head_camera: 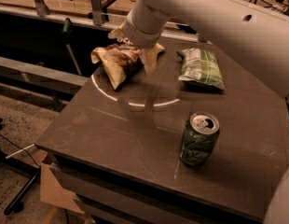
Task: Move brown chip bag near green can
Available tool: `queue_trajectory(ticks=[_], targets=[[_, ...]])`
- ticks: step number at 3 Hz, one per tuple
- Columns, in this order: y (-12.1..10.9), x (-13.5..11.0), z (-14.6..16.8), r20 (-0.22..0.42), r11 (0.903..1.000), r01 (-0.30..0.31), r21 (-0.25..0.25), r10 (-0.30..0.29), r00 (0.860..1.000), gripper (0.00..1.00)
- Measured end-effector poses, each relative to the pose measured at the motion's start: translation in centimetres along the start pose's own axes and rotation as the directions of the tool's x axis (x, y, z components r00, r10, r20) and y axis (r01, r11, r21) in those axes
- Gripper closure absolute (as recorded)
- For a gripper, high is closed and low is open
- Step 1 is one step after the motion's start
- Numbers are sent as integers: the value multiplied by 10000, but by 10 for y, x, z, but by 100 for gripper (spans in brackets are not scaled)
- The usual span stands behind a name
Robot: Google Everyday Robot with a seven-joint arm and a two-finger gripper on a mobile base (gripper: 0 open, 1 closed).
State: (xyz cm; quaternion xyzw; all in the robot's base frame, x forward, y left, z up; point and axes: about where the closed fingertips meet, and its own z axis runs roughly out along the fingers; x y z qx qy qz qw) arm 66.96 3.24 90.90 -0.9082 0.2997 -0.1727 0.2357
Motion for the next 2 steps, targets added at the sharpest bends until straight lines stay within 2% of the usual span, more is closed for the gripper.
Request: queue_trajectory(ticks=[2], targets=[[-30, -8, 28, -124, 9985, 112, 531, -106, 9999, 0]])
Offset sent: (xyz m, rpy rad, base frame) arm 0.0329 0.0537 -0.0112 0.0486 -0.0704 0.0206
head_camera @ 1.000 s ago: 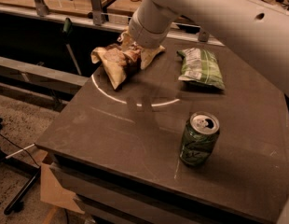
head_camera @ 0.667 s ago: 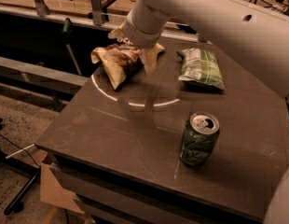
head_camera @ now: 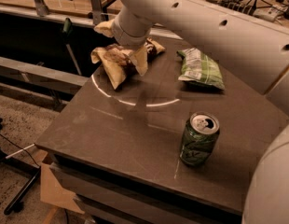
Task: Move brown chip bag near green can
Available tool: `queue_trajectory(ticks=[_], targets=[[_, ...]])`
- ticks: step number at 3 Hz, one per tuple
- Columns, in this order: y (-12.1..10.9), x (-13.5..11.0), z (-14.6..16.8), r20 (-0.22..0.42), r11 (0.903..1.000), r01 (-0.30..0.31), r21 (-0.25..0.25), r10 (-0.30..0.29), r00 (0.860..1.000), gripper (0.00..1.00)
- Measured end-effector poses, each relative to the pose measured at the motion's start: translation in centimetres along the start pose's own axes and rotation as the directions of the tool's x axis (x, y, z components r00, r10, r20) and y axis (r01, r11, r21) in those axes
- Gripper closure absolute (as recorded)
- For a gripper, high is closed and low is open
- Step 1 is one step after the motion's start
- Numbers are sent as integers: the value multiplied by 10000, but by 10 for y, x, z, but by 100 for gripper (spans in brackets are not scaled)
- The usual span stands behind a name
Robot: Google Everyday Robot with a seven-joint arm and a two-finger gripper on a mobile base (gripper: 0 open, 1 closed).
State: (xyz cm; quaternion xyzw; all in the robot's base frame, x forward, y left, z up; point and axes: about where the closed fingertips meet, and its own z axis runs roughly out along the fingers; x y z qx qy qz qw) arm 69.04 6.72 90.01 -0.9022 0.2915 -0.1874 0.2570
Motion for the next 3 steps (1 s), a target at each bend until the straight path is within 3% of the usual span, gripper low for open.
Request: queue_trajectory(ticks=[1, 2, 3], targets=[[-7, -1, 19, 103, 10000, -12, -63, 13, 9999, 0], [-2, 1, 28, 272, 9994, 65, -350, -56, 9996, 16], [7, -5, 29, 697, 9937, 731, -846, -673, 9953, 39]])
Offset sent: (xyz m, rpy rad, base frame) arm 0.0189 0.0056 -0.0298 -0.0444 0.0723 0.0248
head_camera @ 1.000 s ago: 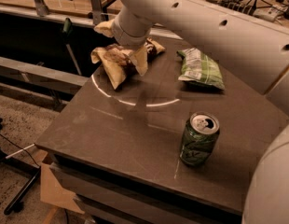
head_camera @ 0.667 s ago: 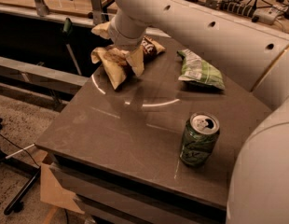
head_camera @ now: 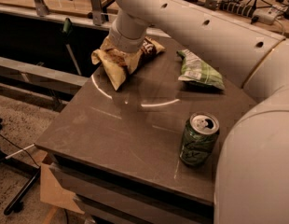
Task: Move brown chip bag near green can
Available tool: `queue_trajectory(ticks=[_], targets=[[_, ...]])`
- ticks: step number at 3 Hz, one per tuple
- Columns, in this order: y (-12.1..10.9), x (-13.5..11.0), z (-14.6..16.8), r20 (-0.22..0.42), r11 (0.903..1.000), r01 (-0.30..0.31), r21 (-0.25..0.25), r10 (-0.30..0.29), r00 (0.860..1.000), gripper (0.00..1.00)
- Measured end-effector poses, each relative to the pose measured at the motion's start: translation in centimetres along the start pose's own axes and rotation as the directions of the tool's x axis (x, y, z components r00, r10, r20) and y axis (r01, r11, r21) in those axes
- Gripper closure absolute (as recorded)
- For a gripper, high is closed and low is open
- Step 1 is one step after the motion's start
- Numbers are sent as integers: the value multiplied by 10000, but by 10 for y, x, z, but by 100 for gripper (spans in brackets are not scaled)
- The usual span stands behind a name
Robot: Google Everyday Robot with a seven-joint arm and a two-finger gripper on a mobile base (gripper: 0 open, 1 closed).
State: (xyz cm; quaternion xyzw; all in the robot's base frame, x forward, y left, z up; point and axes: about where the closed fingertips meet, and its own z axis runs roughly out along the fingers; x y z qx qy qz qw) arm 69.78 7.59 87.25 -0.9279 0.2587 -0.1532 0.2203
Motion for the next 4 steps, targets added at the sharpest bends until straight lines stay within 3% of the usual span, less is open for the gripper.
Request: queue_trajectory(ticks=[1, 2, 3, 4], targets=[[10, -5, 4, 279, 9965, 576, -600, -560, 9980, 62], [18, -8, 1, 432, 9903, 995, -974, -957, 9945, 94], [17, 4, -22, 258, 9909, 1029, -873, -1010, 9946, 100], [27, 18, -55, -76, 9936, 750, -839, -759, 9971, 100]])
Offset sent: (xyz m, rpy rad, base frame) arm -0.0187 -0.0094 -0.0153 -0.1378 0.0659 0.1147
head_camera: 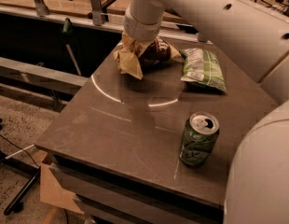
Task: Move brown chip bag near green can
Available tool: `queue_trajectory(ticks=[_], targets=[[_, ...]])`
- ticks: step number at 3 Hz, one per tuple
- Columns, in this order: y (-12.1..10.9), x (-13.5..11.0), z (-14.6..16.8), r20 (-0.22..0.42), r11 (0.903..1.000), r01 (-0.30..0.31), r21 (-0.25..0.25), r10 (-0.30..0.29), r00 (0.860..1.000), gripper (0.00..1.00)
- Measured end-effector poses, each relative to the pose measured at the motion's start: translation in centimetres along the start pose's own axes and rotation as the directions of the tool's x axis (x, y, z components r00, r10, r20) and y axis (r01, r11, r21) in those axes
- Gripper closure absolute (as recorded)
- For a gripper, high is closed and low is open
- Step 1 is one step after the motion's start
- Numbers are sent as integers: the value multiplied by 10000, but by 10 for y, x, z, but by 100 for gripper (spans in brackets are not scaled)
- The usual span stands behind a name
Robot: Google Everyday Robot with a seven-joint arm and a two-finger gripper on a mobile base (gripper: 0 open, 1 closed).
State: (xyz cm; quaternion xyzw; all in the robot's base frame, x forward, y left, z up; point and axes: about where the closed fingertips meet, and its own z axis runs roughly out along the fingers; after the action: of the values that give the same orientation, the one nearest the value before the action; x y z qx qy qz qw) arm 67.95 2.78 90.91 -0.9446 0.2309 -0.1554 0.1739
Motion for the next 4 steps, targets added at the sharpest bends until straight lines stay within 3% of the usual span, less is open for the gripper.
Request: queue_trajectory(ticks=[2, 4], targets=[[67, 22, -28, -256, 9930, -1000, -625, 986, 9948, 100], [124, -12, -51, 245, 9815, -1426, -1277, 1469, 9889, 100]])
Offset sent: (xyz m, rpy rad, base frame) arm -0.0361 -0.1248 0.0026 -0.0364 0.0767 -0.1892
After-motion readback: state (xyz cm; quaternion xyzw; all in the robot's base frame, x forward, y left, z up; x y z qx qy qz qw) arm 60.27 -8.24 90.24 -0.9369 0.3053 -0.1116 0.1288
